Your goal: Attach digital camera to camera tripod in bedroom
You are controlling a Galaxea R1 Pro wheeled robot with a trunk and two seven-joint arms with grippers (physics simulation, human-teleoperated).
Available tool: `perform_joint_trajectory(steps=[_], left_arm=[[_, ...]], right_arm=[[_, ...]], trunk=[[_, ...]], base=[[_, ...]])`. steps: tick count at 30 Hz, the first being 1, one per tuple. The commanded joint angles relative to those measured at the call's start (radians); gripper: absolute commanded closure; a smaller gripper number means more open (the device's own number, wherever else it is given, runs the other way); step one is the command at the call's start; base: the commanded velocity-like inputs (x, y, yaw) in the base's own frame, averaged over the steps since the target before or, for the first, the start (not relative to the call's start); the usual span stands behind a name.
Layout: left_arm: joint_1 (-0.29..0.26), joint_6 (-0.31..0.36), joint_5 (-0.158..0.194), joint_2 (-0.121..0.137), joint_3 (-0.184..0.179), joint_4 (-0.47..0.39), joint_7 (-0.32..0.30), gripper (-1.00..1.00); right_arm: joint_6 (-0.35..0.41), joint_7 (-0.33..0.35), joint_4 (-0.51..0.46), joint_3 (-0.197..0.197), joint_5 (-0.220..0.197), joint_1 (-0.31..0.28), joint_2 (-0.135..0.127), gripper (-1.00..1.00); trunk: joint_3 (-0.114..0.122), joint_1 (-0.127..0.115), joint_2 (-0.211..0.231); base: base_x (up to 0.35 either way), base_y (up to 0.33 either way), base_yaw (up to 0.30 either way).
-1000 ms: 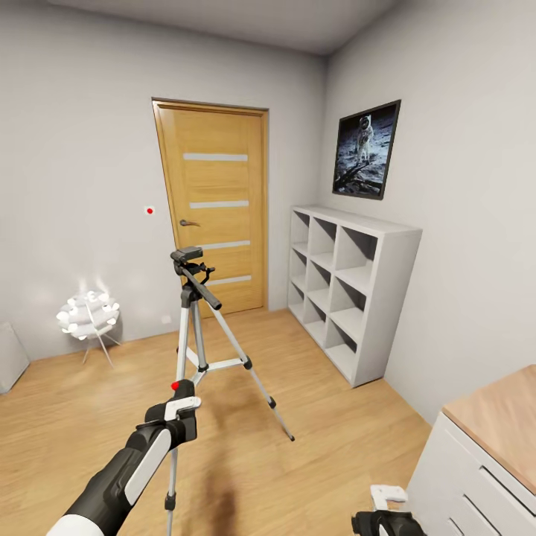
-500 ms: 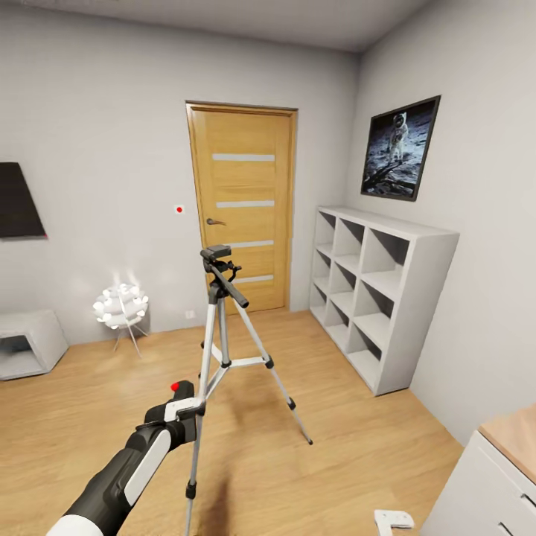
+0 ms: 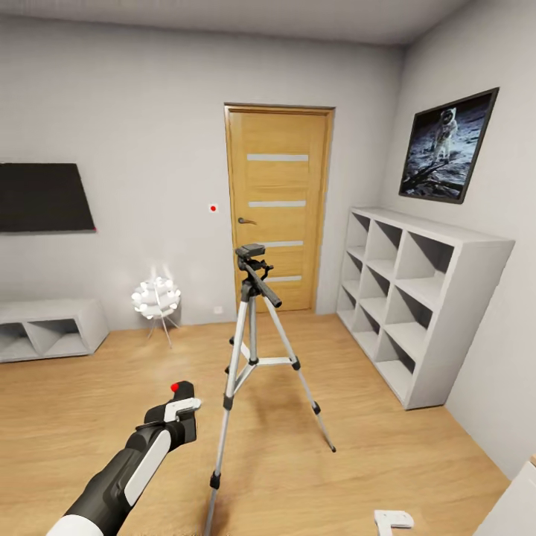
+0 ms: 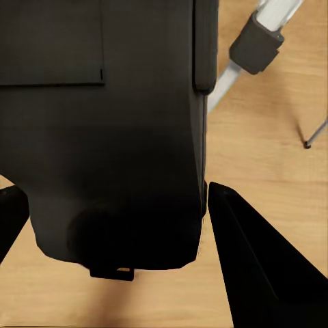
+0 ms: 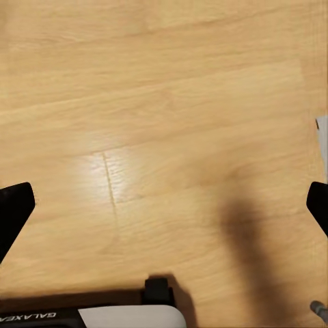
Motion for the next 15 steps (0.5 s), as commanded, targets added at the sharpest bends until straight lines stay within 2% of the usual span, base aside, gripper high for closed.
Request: perform_joint_trajectory(steps=[1, 15], left_arm=[[-0.001, 0.002, 0.008, 0.001, -0.004, 0.001, 0.007, 1.00], [-0.001, -0.004, 0.009, -0.005, -0.002, 0.045, -0.003, 1.00]], right_arm=[[0.006, -0.003, -0.003, 0.001, -0.004, 0.000, 0.000, -1.00], [0.002, -0.008, -0.003, -0.001, -0.006, 0.000, -0.002, -1.00]], trunk=[[-0.002, 0.000, -0.001], [-0.002, 0.000, -0.001]], base=[[0.000, 0.000, 0.270], [0.000, 0.000, 0.270]])
